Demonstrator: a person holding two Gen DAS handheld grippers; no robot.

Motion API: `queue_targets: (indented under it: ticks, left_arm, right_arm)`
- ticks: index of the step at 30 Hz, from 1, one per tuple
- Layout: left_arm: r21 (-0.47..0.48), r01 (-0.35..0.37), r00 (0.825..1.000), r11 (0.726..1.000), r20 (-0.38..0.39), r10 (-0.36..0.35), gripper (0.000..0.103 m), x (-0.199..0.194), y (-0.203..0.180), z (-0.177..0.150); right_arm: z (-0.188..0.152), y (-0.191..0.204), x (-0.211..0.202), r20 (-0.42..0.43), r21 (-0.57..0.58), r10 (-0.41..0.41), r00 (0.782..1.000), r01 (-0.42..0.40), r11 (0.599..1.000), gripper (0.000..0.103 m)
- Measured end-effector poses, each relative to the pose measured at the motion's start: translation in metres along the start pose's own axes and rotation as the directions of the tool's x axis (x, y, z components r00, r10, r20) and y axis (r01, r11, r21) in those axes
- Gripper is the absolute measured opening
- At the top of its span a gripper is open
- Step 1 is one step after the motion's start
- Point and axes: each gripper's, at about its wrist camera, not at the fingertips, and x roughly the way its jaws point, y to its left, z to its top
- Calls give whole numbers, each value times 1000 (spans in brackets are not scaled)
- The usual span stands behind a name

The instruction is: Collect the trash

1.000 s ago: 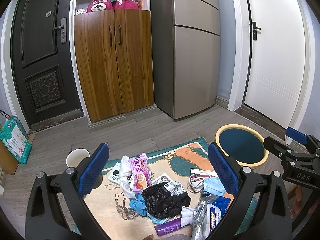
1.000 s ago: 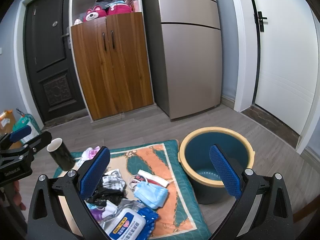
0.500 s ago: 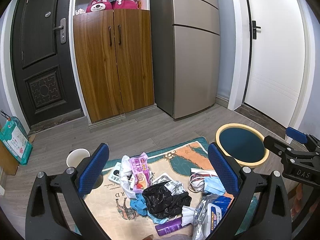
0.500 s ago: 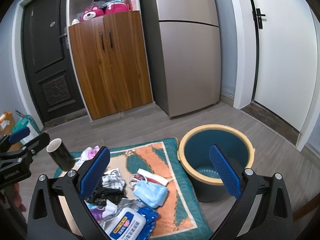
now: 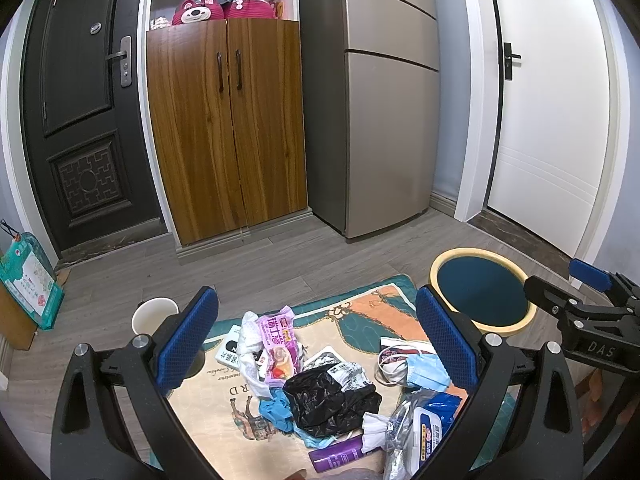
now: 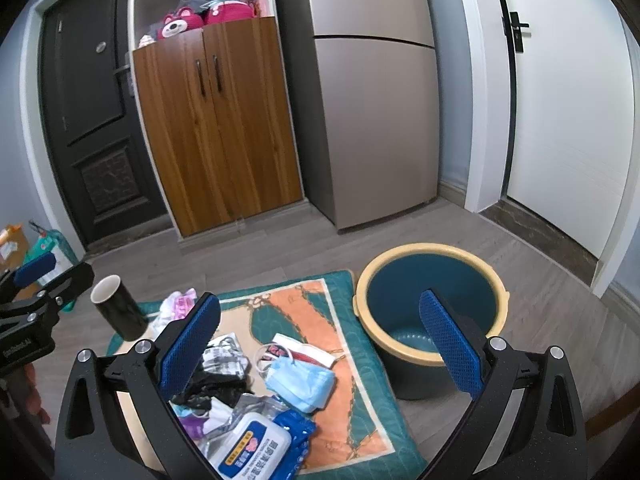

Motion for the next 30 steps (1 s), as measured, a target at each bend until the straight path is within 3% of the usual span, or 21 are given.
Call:
queue_targets:
  ticks: [30]
  left_arm:
    - [-3, -7, 1000, 1000, -2, 7, 97, 1, 1, 1]
  right_arm:
    - [1, -1, 2, -22, 4, -2, 1000, 3, 1000, 99]
